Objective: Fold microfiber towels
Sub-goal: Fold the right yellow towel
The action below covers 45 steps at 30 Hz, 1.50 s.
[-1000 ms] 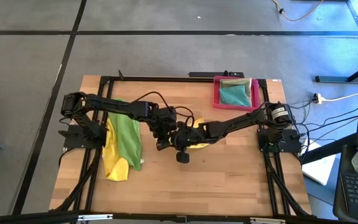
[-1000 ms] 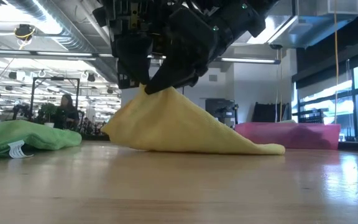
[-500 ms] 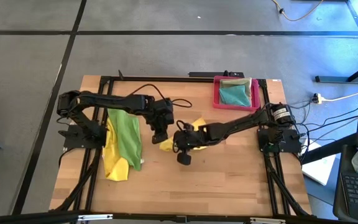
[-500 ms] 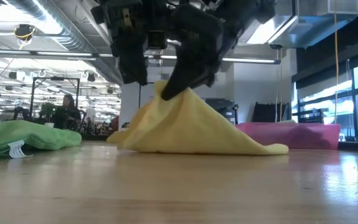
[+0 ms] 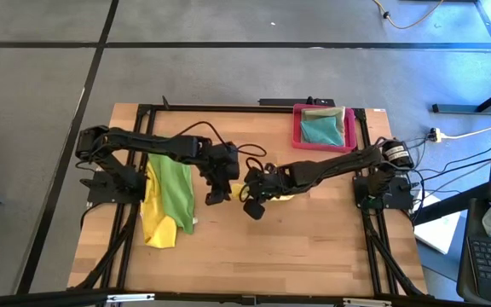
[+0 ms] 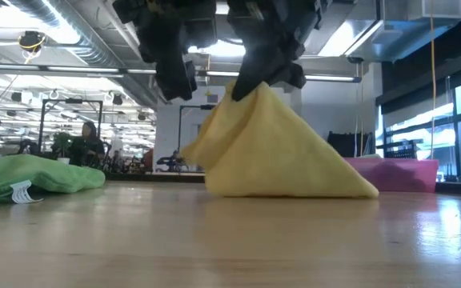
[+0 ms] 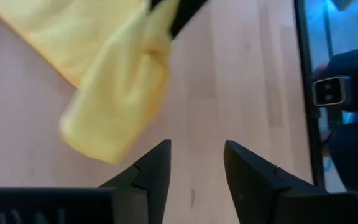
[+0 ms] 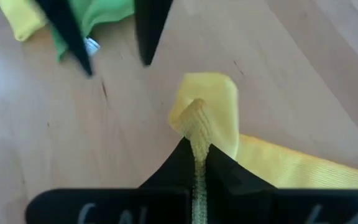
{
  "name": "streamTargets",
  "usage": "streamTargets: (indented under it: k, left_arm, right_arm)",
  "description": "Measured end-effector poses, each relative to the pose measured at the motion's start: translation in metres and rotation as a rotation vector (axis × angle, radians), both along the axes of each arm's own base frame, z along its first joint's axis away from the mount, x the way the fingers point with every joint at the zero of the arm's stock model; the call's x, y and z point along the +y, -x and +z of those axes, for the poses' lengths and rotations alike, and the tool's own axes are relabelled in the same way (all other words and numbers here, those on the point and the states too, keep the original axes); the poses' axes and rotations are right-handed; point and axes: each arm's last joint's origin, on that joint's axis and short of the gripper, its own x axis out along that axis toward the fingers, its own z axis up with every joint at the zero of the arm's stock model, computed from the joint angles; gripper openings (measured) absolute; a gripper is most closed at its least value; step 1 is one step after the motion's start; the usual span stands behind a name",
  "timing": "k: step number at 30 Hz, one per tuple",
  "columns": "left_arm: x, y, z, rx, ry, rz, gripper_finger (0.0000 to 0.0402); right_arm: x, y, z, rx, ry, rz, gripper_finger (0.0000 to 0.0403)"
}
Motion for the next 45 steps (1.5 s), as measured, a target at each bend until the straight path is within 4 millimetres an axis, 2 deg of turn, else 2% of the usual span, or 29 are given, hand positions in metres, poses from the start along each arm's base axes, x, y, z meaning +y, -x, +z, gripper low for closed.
streamTargets:
  k: [8, 19, 26, 31, 40, 45]
  left_arm:
    - [-0.024, -0.017, 0.01, -0.147, -0.009, 0.101, 0.0152]
    - [-0.061, -0.015, 0.009, -0.173, -0.202, 0.193, 0.0152]
    - [-0.068, -0.013, 0.009, -0.182, -0.314, 0.247, 0.0152]
    - [-0.072, -0.016, 0.01, -0.206, -0.239, 0.298, 0.0152]
    - [-0.087, -0.003, -0.022, -0.17, -0.216, 0.327, 0.0152]
    - [-0.091, -0.004, -0.022, -0.21, -0.214, 0.346, 0.0152]
  right_arm:
    - [0.0, 0.002, -0.001, 0.018, -0.016, -0.015, 0.0014]
    - [0.01, 0.003, -0.001, 0.012, -0.022, 0.021, 0.0014]
    - [0.02, 0.005, -0.001, 0.013, 0.028, 0.095, 0.0014]
    - [0.022, 0.006, -0.002, 0.023, 0.024, 0.097, 0.0014]
    - [0.026, 0.007, -0.001, 0.019, 0.021, 0.1, 0.0014]
    - [0.028, 0.007, 0.0, 0.01, 0.019, 0.103, 0.0014]
